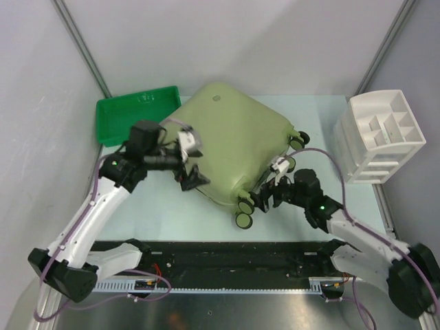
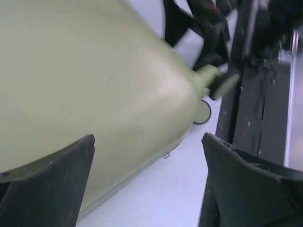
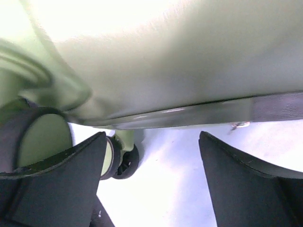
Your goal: Open, take out, and arrange the luggage
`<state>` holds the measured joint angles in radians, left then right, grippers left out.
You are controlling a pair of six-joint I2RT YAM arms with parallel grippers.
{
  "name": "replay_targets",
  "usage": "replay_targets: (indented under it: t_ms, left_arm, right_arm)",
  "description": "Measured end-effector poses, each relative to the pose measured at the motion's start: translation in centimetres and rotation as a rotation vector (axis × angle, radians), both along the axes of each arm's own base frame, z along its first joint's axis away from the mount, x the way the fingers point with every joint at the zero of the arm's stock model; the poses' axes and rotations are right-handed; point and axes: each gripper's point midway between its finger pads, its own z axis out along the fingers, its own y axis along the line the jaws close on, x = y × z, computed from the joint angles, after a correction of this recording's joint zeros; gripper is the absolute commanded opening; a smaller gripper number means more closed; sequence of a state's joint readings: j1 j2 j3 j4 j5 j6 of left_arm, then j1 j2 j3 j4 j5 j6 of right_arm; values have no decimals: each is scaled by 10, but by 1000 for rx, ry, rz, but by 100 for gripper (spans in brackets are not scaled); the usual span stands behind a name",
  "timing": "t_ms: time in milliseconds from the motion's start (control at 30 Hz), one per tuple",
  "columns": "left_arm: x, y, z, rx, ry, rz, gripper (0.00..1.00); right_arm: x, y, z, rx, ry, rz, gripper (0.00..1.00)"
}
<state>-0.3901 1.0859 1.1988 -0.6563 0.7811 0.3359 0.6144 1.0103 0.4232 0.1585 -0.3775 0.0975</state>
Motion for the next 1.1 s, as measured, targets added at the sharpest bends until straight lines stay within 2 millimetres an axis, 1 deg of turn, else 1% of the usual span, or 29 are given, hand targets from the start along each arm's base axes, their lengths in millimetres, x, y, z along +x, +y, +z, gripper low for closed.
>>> replay_targets:
  t_ms: [67, 100, 167, 233, 267, 300, 367, 467, 533, 567, 633, 733, 833, 867, 967, 1033, 1100]
  left_arm:
    - [-23, -14, -13, 92, -96, -141, 100]
    - [-38, -24, -20, 136, -153, -233, 100]
    - [-60, -37, -31, 212, -259, -376, 100]
    - [-79, -50, -40, 268, -366, -522, 100]
    - [-86, -54, -43, 286, -399, -573, 100]
    - [-91, -60, -48, 313, -427, -628, 100]
    - [-94, -74, -53, 349, -476, -704, 100]
    - [-95, -96, -58, 385, -539, -795, 100]
    - [-97, -107, -63, 403, -565, -838, 100]
    - [-97, -112, -65, 409, -574, -854, 100]
    - [-96, -120, -68, 418, -585, -878, 100]
    - [-93, -125, -74, 436, -586, -891, 100]
    - [-91, -128, -78, 445, -576, -896, 100]
    - [-91, -129, -80, 447, -573, -898, 99]
    - [-90, -131, -82, 451, -568, -901, 99]
    - [-88, -133, -81, 452, -569, -900, 98]
    - [-87, -134, -80, 452, -576, -903, 99]
  right_arm:
    - [3, -12, 24, 7, -88, -15, 97]
    - [4, -18, 38, 18, -135, -24, 97]
    - [6, -34, 64, 34, -225, -42, 95]
    - [11, -51, 77, 31, -275, -71, 89]
    - [15, -57, 78, 22, -285, -85, 87]
    - [19, -65, 76, 8, -283, -97, 83]
    - [28, -80, 60, -27, -237, -124, 81]
    - [41, -102, 31, -57, -140, -162, 81]
    - [43, -108, 12, -68, -103, -164, 81]
    - [42, -107, 6, -67, -103, -144, 81]
    - [41, -103, 2, -63, -116, -113, 81]
    - [41, -88, 2, -64, -167, -40, 78]
    - [40, -70, 7, -61, -238, 30, 72]
    - [41, -64, 8, -61, -258, 51, 68]
    - [41, -49, 4, -79, -288, 94, 64]
    - [40, -42, -2, -98, -287, 110, 65]
    - [41, -40, -6, -113, -284, 110, 70]
